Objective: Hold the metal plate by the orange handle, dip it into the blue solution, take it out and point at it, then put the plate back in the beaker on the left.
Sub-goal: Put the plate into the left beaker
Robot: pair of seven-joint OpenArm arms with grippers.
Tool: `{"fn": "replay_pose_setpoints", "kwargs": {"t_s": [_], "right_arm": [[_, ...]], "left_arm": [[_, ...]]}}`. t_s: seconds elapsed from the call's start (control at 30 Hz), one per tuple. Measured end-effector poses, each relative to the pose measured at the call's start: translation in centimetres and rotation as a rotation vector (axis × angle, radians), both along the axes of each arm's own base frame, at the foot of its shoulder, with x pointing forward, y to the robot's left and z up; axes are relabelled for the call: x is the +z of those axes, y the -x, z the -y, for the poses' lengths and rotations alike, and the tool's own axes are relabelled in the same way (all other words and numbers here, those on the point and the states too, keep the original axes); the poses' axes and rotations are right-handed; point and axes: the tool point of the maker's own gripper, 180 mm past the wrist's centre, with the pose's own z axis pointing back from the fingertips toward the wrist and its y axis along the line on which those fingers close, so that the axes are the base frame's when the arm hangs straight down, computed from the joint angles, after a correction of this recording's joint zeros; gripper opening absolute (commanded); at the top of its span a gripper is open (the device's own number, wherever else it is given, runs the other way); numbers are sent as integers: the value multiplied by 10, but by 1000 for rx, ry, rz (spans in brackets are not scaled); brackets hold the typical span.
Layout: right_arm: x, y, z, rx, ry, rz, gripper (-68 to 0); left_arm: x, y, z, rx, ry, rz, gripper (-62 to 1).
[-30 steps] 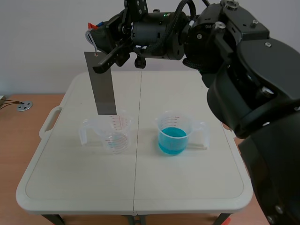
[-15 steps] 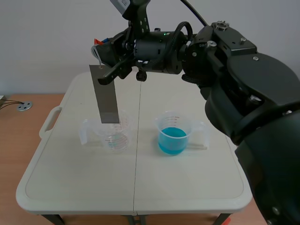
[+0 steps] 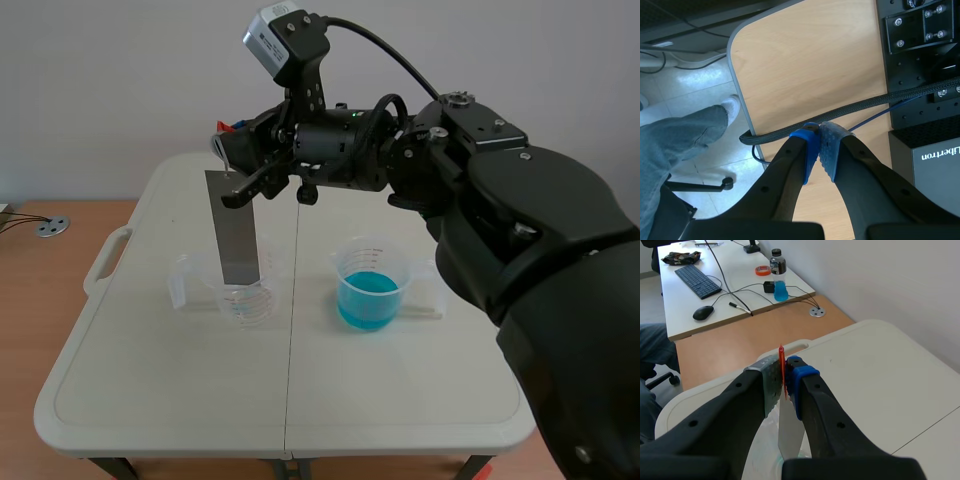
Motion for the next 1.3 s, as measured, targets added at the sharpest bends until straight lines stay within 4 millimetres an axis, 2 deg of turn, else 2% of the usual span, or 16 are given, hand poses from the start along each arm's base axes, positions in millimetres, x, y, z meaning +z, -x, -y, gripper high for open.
{"fn": "replay_pose_setpoints", "kwargs": {"t_s": [0.3, 0.47, 0.83, 1.13, 1.3], "right_arm": [[-21, 0, 2, -9, 0, -60, -660], [-34, 6, -3, 14, 16, -90, -660], [-42, 9, -5, 20, 36, -111, -658], [-52, 9, -3, 23, 101, -104, -445], [-53, 10, -3, 23, 106, -107, -255]], "left_arm": [[0, 0, 0, 0, 0, 0, -593], [0, 0, 0, 0, 0, 0, -593], [0, 0, 0, 0, 0, 0, -593], [0, 0, 0, 0, 0, 0, -593], [0, 0, 0, 0, 0, 0, -593]]}}
